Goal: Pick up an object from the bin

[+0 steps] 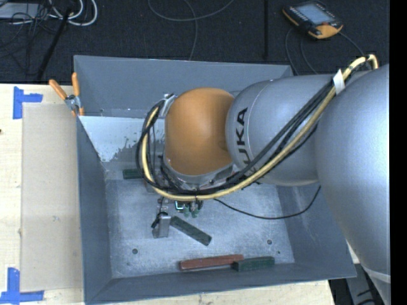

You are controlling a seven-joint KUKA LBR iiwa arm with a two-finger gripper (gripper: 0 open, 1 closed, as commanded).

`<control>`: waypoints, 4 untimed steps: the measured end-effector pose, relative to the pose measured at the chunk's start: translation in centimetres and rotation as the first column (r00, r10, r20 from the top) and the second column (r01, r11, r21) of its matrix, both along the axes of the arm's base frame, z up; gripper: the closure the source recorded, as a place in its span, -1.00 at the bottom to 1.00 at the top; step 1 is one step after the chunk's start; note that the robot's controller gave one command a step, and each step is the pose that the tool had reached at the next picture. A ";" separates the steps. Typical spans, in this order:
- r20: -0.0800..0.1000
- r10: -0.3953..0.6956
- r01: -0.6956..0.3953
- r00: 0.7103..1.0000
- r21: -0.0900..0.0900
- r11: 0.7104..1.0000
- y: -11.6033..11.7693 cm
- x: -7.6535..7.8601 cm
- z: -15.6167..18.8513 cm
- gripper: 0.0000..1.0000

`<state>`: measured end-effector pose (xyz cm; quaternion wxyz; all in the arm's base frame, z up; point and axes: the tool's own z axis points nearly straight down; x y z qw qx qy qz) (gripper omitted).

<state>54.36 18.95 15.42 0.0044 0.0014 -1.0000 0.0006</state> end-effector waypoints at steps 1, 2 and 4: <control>0.008 -0.004 0.004 1.000 0.002 1.000 -0.1 0.2 0.4 -1.00; 0.015 -0.215 0.215 0.976 0.006 0.977 -2.8 -0.7 -3.4 -1.00; 0.008 -0.120 0.120 0.993 0.000 0.993 -7.1 -0.9 -4.0 -1.00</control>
Offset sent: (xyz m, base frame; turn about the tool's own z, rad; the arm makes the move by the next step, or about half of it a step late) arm -0.0201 -0.0632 -0.0842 0.4638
